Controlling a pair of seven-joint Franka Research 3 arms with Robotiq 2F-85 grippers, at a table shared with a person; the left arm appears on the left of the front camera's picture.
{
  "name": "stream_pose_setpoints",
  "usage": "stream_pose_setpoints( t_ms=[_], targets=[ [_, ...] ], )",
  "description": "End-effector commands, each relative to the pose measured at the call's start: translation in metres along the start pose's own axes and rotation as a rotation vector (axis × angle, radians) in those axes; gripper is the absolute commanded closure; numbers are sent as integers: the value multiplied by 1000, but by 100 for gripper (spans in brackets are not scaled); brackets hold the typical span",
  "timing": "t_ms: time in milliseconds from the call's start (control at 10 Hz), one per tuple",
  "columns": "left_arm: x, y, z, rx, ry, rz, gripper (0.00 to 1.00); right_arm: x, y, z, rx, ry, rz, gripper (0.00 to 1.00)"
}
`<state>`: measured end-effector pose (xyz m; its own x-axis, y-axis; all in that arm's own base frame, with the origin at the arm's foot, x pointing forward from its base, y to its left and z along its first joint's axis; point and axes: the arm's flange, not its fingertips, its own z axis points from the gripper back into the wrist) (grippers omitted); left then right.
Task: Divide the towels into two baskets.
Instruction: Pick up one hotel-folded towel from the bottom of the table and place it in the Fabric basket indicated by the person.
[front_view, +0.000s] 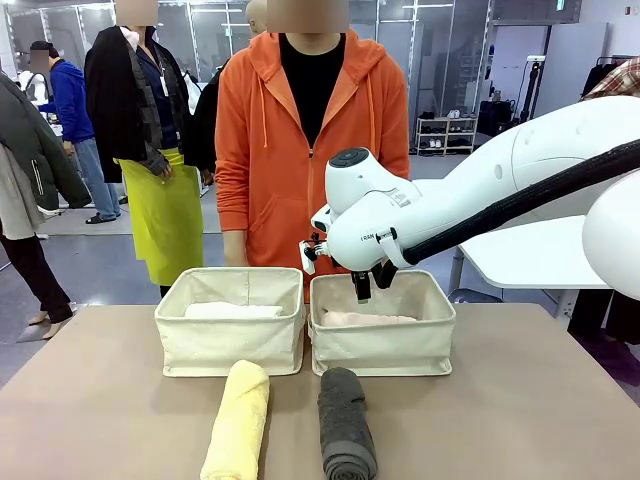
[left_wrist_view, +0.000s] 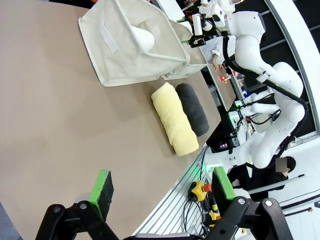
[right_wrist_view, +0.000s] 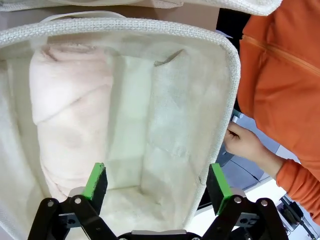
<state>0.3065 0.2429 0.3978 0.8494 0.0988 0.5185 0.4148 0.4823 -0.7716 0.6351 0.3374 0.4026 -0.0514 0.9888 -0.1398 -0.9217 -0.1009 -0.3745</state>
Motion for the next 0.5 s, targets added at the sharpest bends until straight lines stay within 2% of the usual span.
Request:
stream_pose_setpoints(
  t_ms=[0, 400],
  targets=[
    [-2, -4, 3, -5, -6, -7, 0, 0, 0, 0, -1, -1, 2, 0],
    [-2, -4, 3, -5, -6, -7, 0, 0, 0, 0, -1, -1, 2, 0]
  ],
)
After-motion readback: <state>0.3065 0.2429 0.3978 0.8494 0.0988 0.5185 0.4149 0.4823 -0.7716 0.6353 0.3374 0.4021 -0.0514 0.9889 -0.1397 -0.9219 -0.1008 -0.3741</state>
